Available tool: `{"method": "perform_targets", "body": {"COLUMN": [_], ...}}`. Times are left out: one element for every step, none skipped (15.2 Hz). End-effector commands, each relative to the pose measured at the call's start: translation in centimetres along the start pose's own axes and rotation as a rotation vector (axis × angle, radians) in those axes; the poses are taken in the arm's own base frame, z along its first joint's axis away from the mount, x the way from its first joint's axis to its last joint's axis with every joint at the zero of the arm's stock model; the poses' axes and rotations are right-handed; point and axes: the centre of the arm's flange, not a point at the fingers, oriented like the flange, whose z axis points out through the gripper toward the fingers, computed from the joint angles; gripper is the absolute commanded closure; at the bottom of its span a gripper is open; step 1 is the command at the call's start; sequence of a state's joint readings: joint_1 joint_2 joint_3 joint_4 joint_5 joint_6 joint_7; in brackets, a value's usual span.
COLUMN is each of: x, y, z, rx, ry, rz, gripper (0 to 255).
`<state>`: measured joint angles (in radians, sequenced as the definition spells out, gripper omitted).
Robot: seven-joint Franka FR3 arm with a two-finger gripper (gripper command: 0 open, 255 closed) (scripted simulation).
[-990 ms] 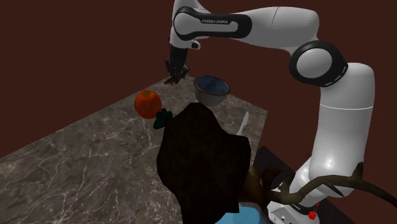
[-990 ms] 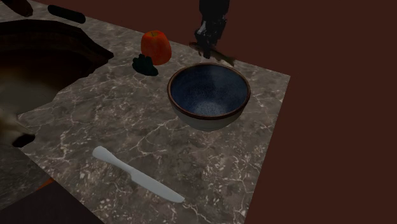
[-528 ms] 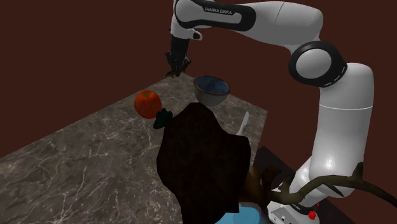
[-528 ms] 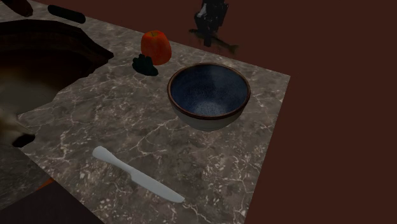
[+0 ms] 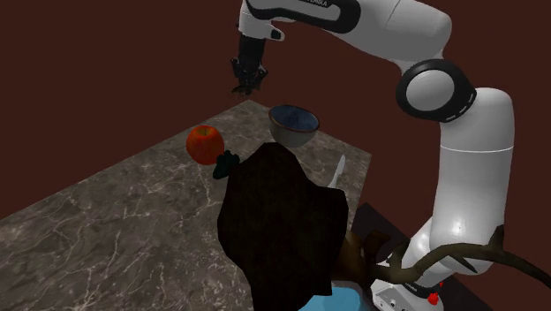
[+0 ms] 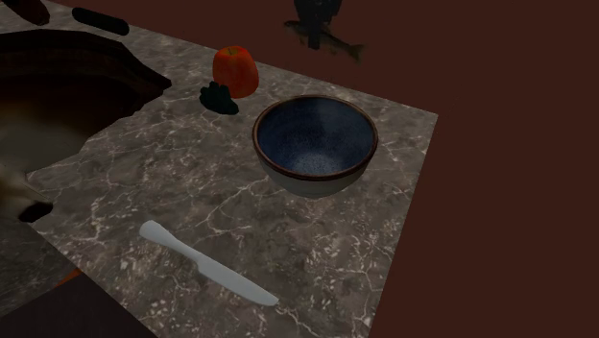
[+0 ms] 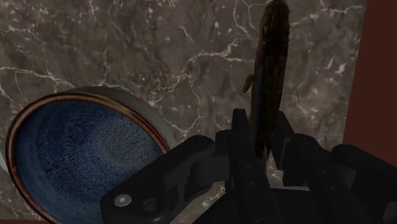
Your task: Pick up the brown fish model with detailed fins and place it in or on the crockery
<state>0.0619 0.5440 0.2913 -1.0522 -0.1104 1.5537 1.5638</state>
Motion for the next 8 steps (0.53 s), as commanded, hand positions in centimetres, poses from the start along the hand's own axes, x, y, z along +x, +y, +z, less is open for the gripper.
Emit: {"method": "perform_targets", "body": {"x": [-0.1,-0.1,-0.1,-0.2,-0.2,0.5,1.2,1.8], "y": [0.0,0.0,0.0,0.0,0.0,1.2,2.3,3.5], "z": [-1.1,-1.7,-2.2,-2.7,-2.8,-2.8,-2.8,-2.7], "rx": [0.0,0.0,0.0,0.0,0.0,0.0,0.0,0.0], "ry": [0.0,0.0,0.0,0.0,0.0,0.0,0.0,0.0], "rz": [0.0,0.0,0.0,0.0,0.0,0.0,0.0,0.0], "gripper": [255,255,255,255,255,255,255,255]}}
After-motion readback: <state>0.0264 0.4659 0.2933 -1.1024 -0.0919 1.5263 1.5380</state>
